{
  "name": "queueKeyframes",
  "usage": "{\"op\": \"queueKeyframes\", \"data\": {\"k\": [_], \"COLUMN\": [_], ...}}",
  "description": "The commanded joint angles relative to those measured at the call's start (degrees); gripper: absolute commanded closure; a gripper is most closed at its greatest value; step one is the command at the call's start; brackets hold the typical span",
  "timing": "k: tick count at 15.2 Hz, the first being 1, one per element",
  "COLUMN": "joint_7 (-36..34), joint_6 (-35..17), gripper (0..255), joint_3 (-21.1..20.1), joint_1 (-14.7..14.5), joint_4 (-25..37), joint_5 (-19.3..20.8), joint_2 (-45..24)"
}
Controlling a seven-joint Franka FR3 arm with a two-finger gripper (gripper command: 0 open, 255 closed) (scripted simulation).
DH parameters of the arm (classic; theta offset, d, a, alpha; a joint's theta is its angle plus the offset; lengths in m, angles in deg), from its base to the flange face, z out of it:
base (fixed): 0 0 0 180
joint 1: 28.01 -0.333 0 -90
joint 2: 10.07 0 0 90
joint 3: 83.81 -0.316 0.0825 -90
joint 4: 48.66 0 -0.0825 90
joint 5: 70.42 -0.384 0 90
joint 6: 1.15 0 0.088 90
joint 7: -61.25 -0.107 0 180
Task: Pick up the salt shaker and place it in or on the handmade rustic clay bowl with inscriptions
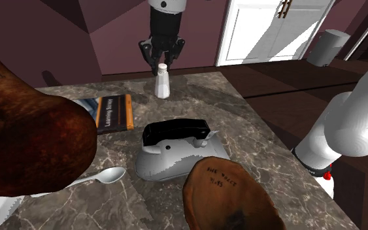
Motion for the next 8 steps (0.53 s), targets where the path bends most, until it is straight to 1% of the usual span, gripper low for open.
{"op": "queueKeyframes", "data": {"k": [1, 8], "joint_7": [0.0, -0.1], "joint_6": [1.7, 7.2], "gripper": [255, 255], "joint_3": [0.0, -0.1], "joint_1": [0.0, -0.1], "joint_4": [1.7, 8.0], "joint_5": [0.0, 0.4], "joint_2": [-0.1, -0.8]}}
